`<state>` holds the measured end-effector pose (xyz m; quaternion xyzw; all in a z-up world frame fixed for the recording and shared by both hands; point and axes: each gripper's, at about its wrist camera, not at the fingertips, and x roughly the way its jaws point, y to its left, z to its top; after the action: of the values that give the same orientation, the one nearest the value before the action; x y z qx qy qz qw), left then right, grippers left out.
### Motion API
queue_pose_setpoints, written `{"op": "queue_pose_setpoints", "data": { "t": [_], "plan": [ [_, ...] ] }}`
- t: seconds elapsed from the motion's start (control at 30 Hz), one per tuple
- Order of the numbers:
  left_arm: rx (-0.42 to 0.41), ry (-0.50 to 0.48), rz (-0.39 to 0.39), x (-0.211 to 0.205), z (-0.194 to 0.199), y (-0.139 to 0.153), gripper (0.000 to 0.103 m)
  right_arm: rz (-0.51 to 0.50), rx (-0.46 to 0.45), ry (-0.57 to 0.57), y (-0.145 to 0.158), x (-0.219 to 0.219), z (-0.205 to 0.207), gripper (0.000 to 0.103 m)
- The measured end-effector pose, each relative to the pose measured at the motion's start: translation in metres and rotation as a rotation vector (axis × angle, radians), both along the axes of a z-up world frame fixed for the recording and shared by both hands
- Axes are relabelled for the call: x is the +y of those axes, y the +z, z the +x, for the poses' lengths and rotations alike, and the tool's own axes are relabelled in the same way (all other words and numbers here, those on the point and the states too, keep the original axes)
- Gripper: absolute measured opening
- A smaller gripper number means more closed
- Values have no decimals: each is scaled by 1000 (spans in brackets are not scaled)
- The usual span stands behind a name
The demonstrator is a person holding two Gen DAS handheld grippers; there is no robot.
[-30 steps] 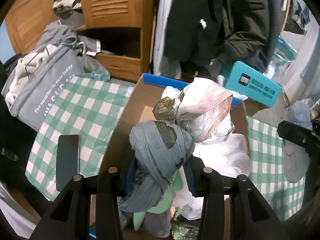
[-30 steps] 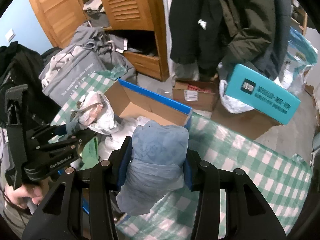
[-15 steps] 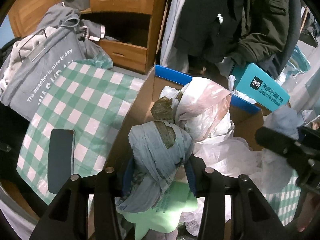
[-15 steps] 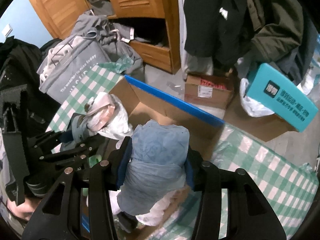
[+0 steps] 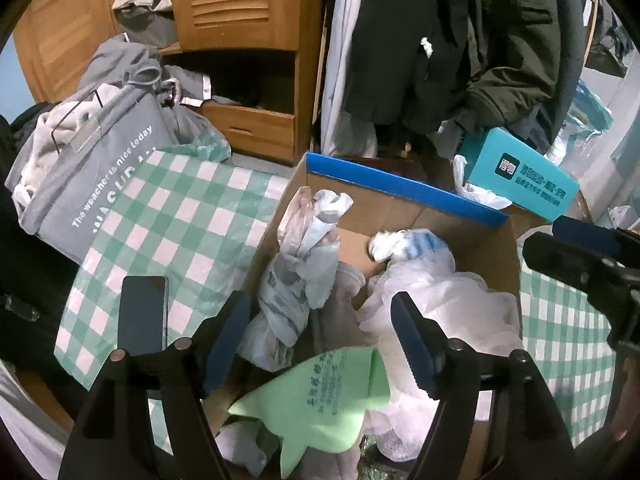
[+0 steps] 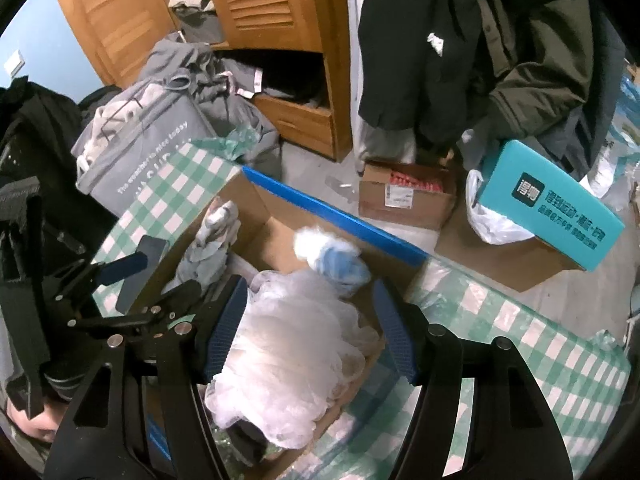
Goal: Organize soft objects
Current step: 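Open the left tool over the box while the right tool releases the light-blue cloth, then withdraw both tools up from the box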
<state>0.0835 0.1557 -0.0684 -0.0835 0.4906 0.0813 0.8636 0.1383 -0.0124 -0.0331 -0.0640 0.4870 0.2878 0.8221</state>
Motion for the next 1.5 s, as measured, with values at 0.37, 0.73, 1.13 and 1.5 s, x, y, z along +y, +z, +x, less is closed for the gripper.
{"op": "queue_pose_setpoints", "data": {
  "t": [0.37, 0.73, 1.13, 1.5],
  "plan": [
    [-73, -21, 42, -11, -28, 40, 86, -12, -66, -27, 30, -25, -33, 67],
    [-161, -47, 66, -28, -58, 72, 96, 13, -132, -67, 60, -53, -63, 67],
    [-219, -96, 94, -52, -90, 78, 102, 1, -191, -137, 71, -86, -91, 68],
    [-224, -176, 121, -85, -91, 79, 102, 8, -226, -205, 71, -113, -105, 68]
  ]
}}
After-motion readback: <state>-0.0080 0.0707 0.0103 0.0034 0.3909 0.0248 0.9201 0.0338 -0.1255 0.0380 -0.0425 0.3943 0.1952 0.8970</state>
